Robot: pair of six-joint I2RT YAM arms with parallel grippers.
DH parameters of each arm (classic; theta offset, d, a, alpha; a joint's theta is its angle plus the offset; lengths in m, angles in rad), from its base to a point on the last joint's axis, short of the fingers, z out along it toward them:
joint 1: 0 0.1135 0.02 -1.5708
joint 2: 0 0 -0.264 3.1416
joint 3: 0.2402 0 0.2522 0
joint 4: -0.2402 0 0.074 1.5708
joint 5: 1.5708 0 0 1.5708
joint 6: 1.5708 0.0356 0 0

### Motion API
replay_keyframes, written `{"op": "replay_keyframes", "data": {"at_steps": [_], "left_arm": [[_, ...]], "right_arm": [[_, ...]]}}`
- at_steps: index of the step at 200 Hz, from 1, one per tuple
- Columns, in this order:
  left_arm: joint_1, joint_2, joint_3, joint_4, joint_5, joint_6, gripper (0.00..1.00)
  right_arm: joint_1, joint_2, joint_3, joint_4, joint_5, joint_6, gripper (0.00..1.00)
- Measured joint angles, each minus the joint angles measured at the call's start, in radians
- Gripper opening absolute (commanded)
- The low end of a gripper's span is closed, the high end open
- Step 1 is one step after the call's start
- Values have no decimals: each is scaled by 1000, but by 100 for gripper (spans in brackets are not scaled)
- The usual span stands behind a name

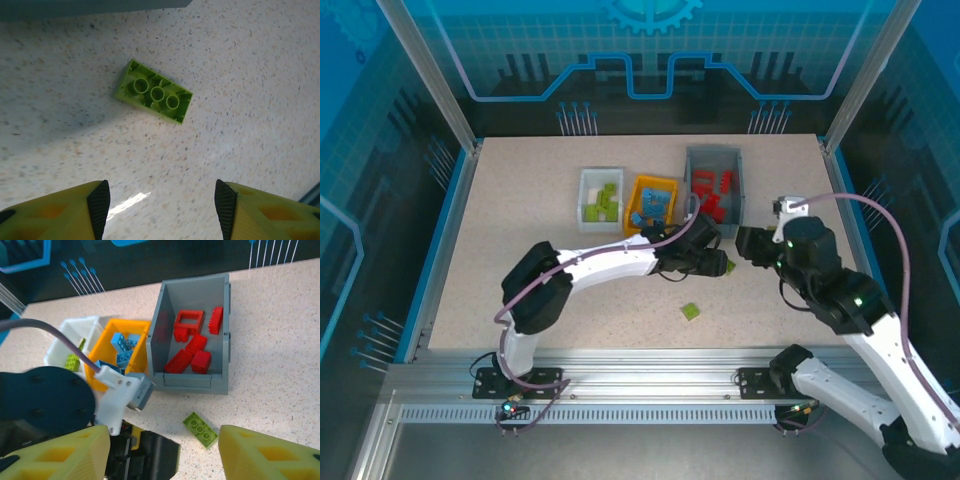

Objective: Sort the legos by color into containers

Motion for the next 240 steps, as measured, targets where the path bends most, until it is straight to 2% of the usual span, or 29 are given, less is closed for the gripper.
{"op": "replay_keyframes", "data": {"at_steps": [56,109,191,240], "left_arm": [[-4,165,177,-32,-13,-319,64],[-4,271,316,-101,-31,-550,65],[-2,410,503,-244,-56,-784,64],[5,501,668,-391,-66,-877,51]], "right_arm": [[0,-43,0,-74,5,-3,61],[0,-46,0,-96,12,-3,61],[0,-46,0,-104,20,-8,62],[0,-51,-3,-114,23,-6,62]]}}
